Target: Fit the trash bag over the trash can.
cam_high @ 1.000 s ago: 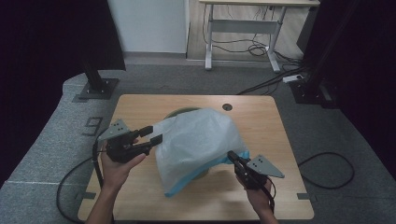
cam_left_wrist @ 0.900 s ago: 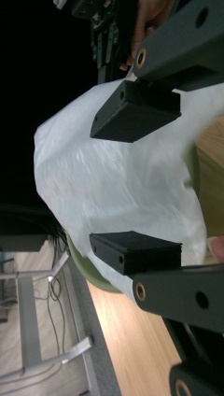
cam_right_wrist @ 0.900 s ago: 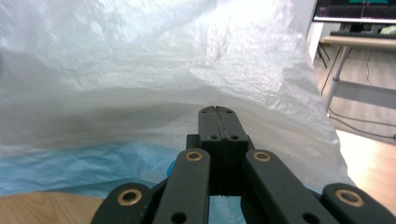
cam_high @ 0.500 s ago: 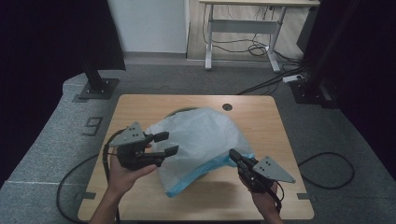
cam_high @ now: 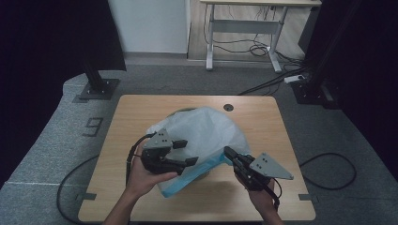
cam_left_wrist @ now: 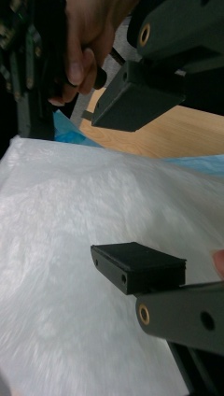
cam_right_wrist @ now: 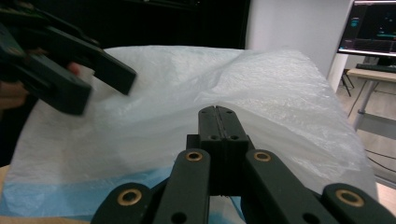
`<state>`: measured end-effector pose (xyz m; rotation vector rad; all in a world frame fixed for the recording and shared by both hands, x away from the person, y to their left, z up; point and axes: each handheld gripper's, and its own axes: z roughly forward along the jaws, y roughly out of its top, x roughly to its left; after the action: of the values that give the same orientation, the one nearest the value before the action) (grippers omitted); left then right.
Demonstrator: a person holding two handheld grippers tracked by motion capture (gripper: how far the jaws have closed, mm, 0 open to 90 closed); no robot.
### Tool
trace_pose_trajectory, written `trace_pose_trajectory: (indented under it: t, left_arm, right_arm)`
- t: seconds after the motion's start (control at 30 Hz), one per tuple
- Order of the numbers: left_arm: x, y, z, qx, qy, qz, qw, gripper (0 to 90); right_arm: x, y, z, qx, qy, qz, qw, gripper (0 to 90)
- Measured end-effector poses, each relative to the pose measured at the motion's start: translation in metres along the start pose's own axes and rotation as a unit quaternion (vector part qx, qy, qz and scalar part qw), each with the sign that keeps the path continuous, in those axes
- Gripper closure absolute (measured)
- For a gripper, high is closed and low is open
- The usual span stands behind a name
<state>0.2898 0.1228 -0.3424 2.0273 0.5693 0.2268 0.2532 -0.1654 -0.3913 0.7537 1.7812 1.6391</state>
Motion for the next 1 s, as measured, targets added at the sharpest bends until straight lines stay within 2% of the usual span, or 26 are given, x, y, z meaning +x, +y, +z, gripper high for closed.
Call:
trace_pose_trajectory:
  t: [0.27,0.4,0.47,0.5,0.53,0.57,0.6,0.67,0.73,0.77,0.8,0.83,0.93,1.0]
  left_arm:
    - [-0.004,-0.001,0.015,0.013,0.0,0.01,0.9999,29.8]
    - [-0.007,-0.001,0.02,0.027,0.02,0.023,0.9992,29.7]
    - [-0.006,-0.002,0.023,0.034,0.028,0.02,0.9988,29.7]
    - [-0.001,-0.003,0.026,0.04,0.035,0.008,0.9986,29.7]
    - [-0.001,-0.003,0.026,0.04,0.035,0.008,0.9986,29.8]
    - [0.004,-0.005,0.028,0.041,0.038,-0.004,0.9984,30.0]
    - [0.004,-0.005,0.028,0.041,0.038,-0.004,0.9984,30.2]
    - [0.007,-0.006,0.029,0.043,0.038,-0.008,0.9983,30.2]
    - [0.007,-0.007,0.029,0.043,0.036,-0.01,0.9984,30.3]
    - [0.006,-0.007,0.029,0.043,0.035,-0.01,0.9984,30.3]
    - [0.006,-0.007,0.03,0.044,0.035,-0.009,0.9984,30.3]
    - [0.006,-0.007,0.03,0.044,0.035,-0.01,0.9984,30.3]
    - [0.006,-0.006,0.031,0.044,0.035,-0.01,0.9984,30.4]
    - [0.006,-0.006,0.031,0.045,0.034,-0.011,0.9983,30.5]
  right_arm:
    - [0.006,0.005,0.006,-0.004,0.013,0.001,0.9999,89.1]
    - [0.007,0.006,0.008,-0.003,0.011,-0.001,0.9999,89.1]
    - [0.006,0.004,0.009,0.004,0.008,-0.003,1.0,89.0]
    - [0.004,0.0,0.009,0.011,0.006,0.003,0.9999,88.9]
    - [0.004,0.0,0.009,0.011,0.006,0.003,0.9999,88.9]
    - [0.002,-0.006,0.006,0.018,0.0,0.008,0.9998,80.6]
    - [0.002,-0.006,0.006,0.018,0.0,0.008,0.9998,80.6]
    - [0.0,-0.015,0.003,0.024,-0.017,0.014,0.9995,69.3]
    - [0.0,-0.032,-0.002,0.04,-0.031,0.022,0.9985,54.7]
    - [0.0,-0.032,-0.002,0.04,-0.031,0.022,0.9985,54.7]
    - [0.0,-0.037,-0.005,0.046,-0.038,0.021,0.998,50.8]
    - [0.001,-0.047,-0.009,0.057,-0.039,0.037,0.9969,42.2]
    - [0.004,-0.061,-0.01,0.075,-0.045,0.056,0.9946,32.9]
    - [0.005,-0.065,-0.01,0.08,-0.047,0.059,0.9939,31.2]
